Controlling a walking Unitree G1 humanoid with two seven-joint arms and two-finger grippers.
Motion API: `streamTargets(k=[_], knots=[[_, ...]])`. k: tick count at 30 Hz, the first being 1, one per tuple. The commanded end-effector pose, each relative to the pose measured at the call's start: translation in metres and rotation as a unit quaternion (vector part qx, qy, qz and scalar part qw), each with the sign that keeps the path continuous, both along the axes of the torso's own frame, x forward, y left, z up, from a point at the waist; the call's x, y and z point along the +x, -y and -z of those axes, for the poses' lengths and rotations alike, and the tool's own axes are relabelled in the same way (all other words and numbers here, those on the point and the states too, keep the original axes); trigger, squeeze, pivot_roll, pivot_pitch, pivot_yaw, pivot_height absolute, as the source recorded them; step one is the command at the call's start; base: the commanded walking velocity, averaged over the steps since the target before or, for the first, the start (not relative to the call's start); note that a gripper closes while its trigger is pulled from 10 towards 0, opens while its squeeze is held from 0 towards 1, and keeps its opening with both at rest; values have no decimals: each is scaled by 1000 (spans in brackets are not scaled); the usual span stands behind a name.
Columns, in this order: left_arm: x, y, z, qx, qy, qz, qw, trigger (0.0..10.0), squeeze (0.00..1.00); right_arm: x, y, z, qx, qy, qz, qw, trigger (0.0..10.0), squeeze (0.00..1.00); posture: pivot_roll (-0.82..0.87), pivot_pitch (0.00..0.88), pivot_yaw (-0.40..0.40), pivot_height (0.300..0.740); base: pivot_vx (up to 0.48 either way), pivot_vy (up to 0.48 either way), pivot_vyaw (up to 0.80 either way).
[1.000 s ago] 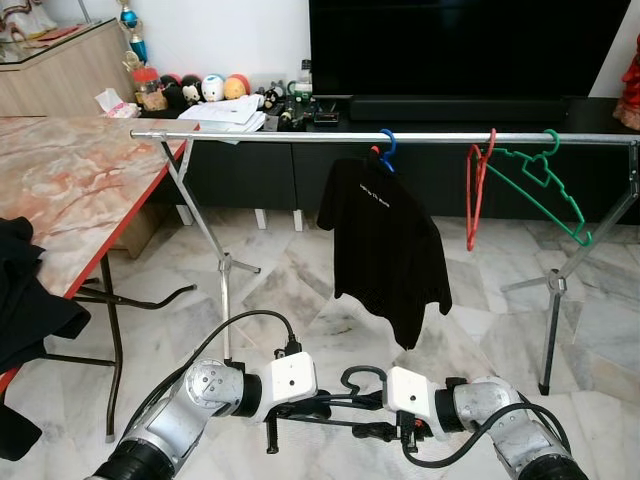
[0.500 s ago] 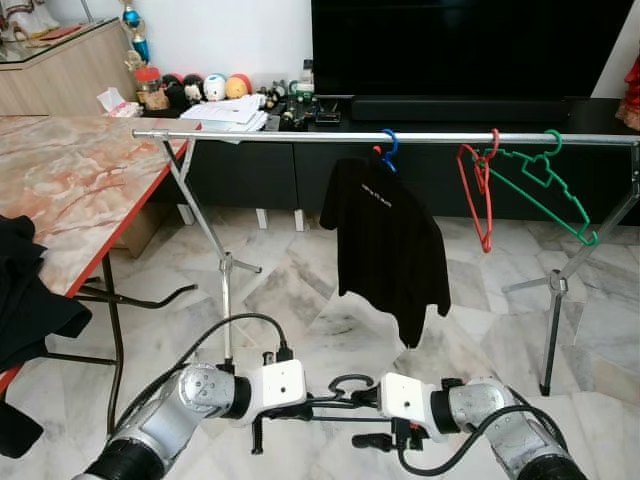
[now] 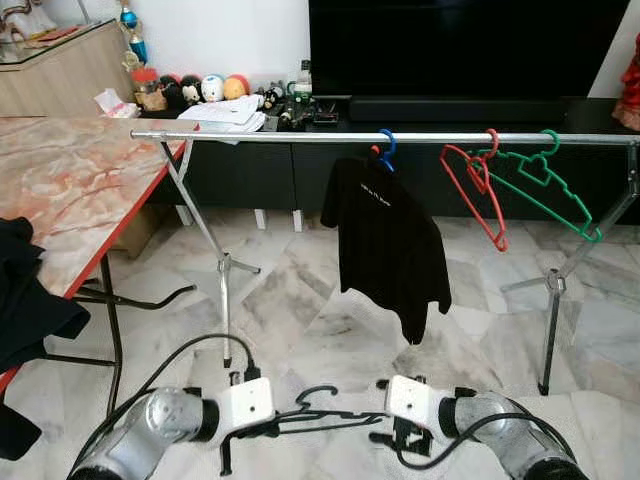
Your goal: Hang hanger
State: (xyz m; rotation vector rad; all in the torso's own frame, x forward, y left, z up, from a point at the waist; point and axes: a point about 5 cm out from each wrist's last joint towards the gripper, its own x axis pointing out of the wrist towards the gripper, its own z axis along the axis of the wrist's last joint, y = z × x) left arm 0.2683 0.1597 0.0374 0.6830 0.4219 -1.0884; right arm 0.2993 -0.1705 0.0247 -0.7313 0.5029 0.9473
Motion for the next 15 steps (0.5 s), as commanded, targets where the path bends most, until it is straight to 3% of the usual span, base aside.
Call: streamTargets(k=[1, 4, 5, 6, 7, 8, 10, 11, 12, 13, 14, 15], knots=[[-1, -24, 13, 8, 3, -102, 995, 10000, 0, -2, 2, 10, 22, 0, 84, 996, 10000, 0, 36, 80, 59, 740, 0, 0, 0], [-5, -35, 22, -20, 7, -188, 982, 10000, 0, -10, 4, 23, 57, -18, 166, 984, 10000, 0, 33, 77, 58, 740, 0, 0, 0], [-8, -42, 27, -36, 7, -246, 969, 10000, 0, -17, 6, 33, 66, -28, 222, 972, 10000, 0, 39, 72, 61, 740, 0, 0, 0], [-13, -48, 30, -57, 13, -295, 954, 10000, 0, -27, 7, 45, 95, -56, 289, 951, 10000, 0, 41, 69, 66, 740, 0, 0, 0], [-13, -48, 30, -57, 13, -295, 954, 10000, 0, -27, 7, 45, 95, -56, 289, 951, 10000, 0, 41, 69, 66, 740, 0, 0, 0], [-17, -53, 33, -85, 12, -345, 935, 10000, 0, -38, 4, 55, 125, -80, 336, 930, 10000, 0, 43, 66, 67, 740, 0, 0, 0], [-22, -57, 35, -121, 10, -401, 908, 10000, 0, -50, 3, 66, 144, -99, 383, 907, 10000, 0, 48, 62, 68, 740, 0, 0, 0], [-25, -59, 36, -143, 8, -431, 891, 10000, 0, -58, 5, 73, 153, -106, 424, 886, 10000, 0, 51, 58, 68, 740, 0, 0, 0], [-25, -59, 36, -143, 8, -431, 891, 10000, 0, -58, 5, 73, 153, -106, 424, 886, 10000, 0, 51, 58, 68, 740, 0, 0, 0], [-27, -60, 38, -149, 7, -442, 885, 10000, 0, -61, 6, 75, 155, -108, 444, 876, 10000, 0, 51, 54, 68, 740, 0, 0, 0], [-30, -61, 38, -159, 12, -454, 876, 10000, 0, -68, 7, 81, 168, -117, 487, 849, 10000, 0, 48, 48, 67, 740, 0, 0, 0], [-34, -62, 40, -182, 19, -492, 851, 10000, 0, -82, 13, 90, 200, -130, 590, 771, 10000, 0, 47, 42, 66, 740, 0, 0, 0]])
